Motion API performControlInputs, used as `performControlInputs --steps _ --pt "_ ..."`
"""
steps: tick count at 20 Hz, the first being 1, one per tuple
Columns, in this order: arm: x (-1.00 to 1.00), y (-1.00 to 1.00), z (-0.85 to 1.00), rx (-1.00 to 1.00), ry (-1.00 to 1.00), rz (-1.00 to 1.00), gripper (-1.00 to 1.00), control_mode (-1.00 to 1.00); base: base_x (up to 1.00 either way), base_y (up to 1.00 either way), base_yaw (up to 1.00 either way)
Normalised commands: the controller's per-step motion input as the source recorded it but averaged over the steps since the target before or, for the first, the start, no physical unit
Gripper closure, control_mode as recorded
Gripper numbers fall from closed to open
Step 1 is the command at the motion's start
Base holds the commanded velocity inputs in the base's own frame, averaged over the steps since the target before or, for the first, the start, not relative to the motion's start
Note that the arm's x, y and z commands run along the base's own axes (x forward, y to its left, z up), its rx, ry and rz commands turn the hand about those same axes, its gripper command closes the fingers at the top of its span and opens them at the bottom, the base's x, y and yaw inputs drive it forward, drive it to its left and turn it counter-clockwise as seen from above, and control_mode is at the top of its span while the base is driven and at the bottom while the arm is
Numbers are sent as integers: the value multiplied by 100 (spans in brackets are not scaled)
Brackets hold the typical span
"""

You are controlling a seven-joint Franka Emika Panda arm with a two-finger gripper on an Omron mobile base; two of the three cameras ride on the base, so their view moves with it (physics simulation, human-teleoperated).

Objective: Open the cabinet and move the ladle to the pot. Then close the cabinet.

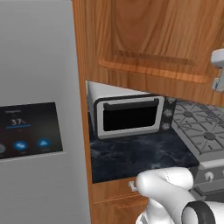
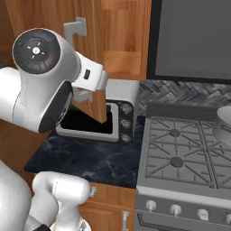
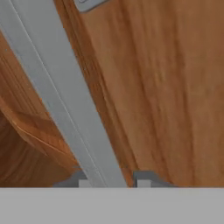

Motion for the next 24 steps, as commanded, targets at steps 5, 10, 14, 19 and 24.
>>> performControlInputs --steps 5,10,14,19,24 --pt "-72 66 0 -1 7 0 -100 -100 0 0 0" --pt "-34 4 0 0 4 0 -100 -100 0 0 0" --pt "-46 -42 4 0 0 -1 -100 -100 0 0 0" --pt "-47 -73 15 0 0 -3 -100 -100 0 0 0" --pt "1 -81 9 5 0 0 -100 -100 0 0 0"
